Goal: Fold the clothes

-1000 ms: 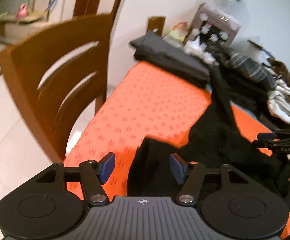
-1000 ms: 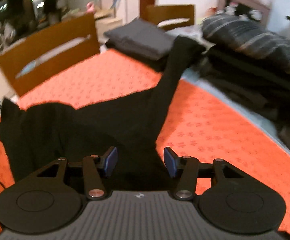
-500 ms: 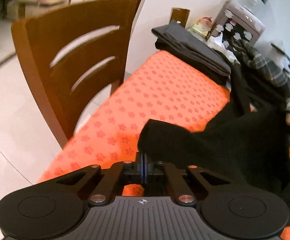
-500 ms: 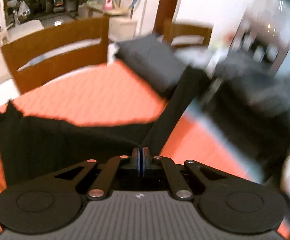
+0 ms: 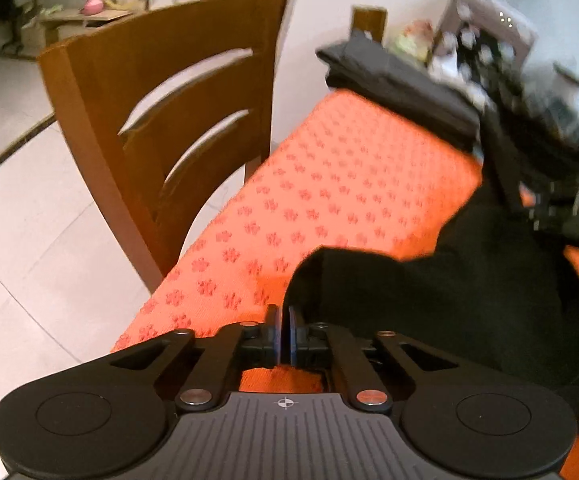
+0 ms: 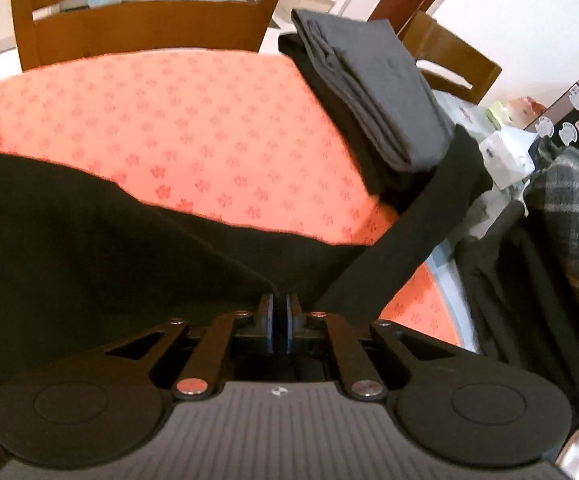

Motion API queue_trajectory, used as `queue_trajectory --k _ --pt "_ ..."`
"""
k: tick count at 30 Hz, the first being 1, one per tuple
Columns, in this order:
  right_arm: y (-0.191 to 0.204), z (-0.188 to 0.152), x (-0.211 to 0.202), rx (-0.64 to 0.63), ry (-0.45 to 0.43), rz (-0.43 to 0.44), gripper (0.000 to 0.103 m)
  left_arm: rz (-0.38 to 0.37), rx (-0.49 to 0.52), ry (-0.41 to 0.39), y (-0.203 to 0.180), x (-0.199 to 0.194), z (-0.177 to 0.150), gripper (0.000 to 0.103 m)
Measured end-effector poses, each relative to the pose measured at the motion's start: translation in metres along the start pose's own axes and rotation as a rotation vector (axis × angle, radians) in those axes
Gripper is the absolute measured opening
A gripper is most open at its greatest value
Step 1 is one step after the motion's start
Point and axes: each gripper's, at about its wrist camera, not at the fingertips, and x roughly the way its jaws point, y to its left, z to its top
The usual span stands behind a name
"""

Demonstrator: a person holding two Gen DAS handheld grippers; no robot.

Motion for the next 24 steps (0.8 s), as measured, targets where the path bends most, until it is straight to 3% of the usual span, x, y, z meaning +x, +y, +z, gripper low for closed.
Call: queue_trajectory --k 6,9,14,20,24 --pt "-0.023 -0.01 -0.029 0.06 -0.01 -0.058 0.004 -0.085 0.001 -0.109 -0.005 -0.019 0.011 0.02" --pt "-0.029 -0.017 -0.031 0.088 -0.004 -0.06 0.006 -0.108 0.049 -0.081 -0.016 -0.01 0.014 0.024" --pt "-0.041 -0.042 -0.074 0.282 -0.079 -0.02 0.018 -0.139 0.094 -0.091 -0.033 -0.001 0.012 0.024" --pt "-0.047 -0.116 -0.135 0.614 -0.119 -0.011 0.027 -0.211 0.178 -0.139 -0.052 -0.006 0.012 0.024" --pt "-0.041 -0.184 -0.165 0.817 -0.088 -0.067 0.028 -0.239 0.236 -0.033 -0.067 0.016 0.015 0.024"
